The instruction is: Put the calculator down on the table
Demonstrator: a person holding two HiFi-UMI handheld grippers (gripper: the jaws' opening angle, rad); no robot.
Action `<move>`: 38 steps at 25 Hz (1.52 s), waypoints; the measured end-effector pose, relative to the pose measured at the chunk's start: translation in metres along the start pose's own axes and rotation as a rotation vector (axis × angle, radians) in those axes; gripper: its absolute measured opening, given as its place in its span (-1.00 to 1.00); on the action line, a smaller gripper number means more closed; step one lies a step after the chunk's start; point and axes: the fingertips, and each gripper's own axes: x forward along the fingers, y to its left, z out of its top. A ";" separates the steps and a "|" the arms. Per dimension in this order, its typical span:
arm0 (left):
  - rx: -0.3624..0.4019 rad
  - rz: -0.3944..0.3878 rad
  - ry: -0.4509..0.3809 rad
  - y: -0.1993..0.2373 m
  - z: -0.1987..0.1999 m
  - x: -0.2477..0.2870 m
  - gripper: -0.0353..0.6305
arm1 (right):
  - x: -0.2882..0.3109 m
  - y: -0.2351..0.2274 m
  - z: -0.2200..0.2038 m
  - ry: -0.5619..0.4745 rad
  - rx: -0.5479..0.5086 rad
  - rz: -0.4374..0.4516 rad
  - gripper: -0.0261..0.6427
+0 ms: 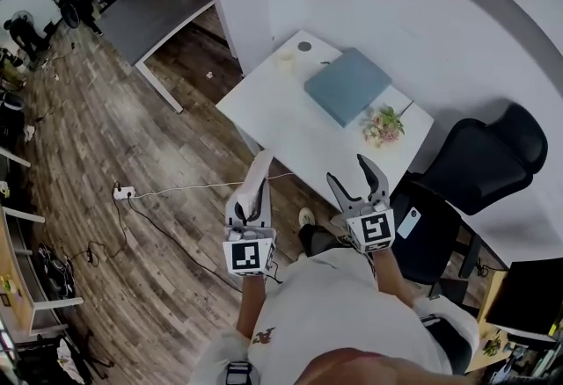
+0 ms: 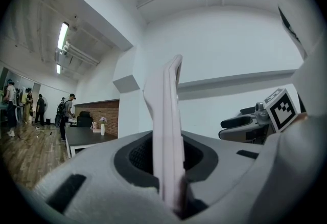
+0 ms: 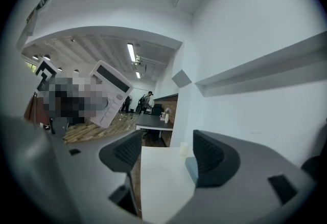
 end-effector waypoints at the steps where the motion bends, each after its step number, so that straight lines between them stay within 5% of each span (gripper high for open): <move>1: 0.004 0.003 0.000 0.004 0.001 0.006 -0.65 | 0.008 -0.002 0.000 -0.005 0.002 0.003 0.03; 25: 0.025 0.026 0.053 0.049 0.003 0.148 -0.65 | 0.127 -0.086 -0.003 0.002 0.058 0.015 -0.02; 38: 0.023 -0.087 0.075 0.030 -0.009 0.205 -0.65 | 0.134 -0.130 -0.017 0.026 0.080 -0.083 -0.04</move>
